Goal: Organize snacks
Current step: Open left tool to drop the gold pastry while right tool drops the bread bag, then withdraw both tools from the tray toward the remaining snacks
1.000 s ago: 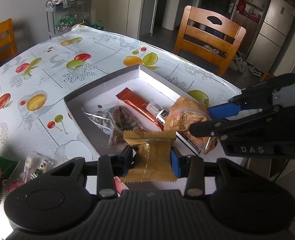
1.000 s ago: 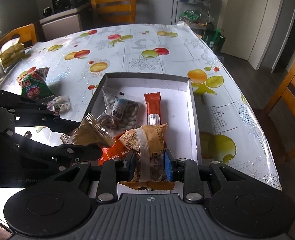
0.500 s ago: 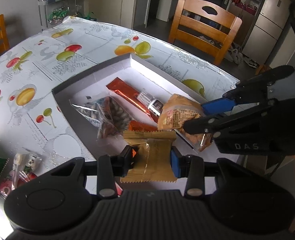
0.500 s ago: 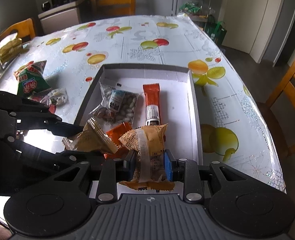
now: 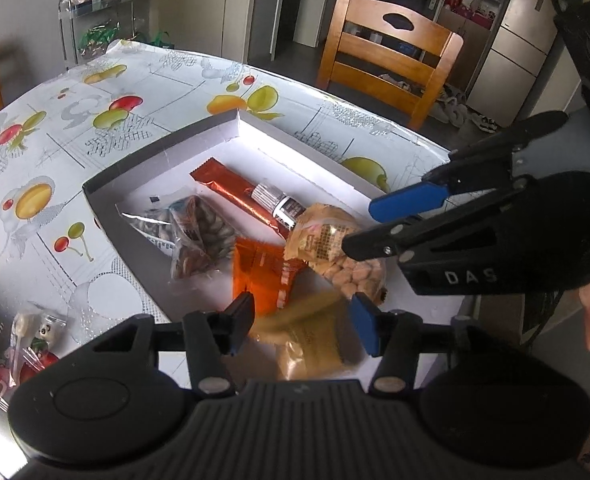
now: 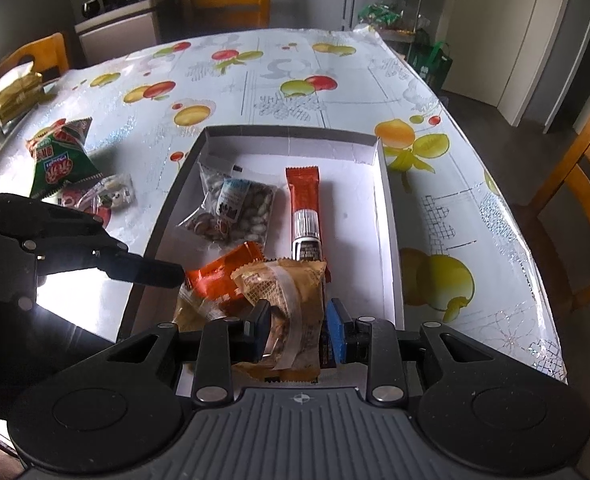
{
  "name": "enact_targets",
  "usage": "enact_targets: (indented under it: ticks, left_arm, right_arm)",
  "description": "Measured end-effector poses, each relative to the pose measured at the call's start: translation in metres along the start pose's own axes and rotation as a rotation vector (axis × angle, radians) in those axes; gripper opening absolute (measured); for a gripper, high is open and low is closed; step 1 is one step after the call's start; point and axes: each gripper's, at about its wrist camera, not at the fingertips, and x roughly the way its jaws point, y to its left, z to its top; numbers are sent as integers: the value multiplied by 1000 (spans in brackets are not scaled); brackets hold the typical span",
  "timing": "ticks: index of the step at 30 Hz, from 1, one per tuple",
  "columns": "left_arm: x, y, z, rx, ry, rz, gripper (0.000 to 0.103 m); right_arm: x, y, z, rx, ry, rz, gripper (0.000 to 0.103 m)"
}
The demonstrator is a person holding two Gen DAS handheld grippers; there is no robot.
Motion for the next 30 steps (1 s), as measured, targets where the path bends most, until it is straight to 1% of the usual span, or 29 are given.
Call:
enact_targets:
  ticks: [5,11,15,22,24,30]
  left_arm:
    - [-6,2,-1,-5,-9,6,53]
    - [-18,12,-6,-36,-22,35,53]
    - [-28,22,-13,-67,-31,67,53]
    - [-47,42,-27,-125,-42,121,53]
    - [-53,46,-31,-138,-45,134,53]
    - [-68,59,-44,-178,-53,174,53]
  right_arm:
    - [-4,2,4,4,-23,-4,35]
    - [-5,10,10,-7,-39,13,36]
    - [-6,22,17,-33,-54,33,40]
    - [-8,46,32,-81,-84,73,42]
    - [-7,52,35,-93,-88,83,45]
    - [-4,73,43,-129,-90,120,49]
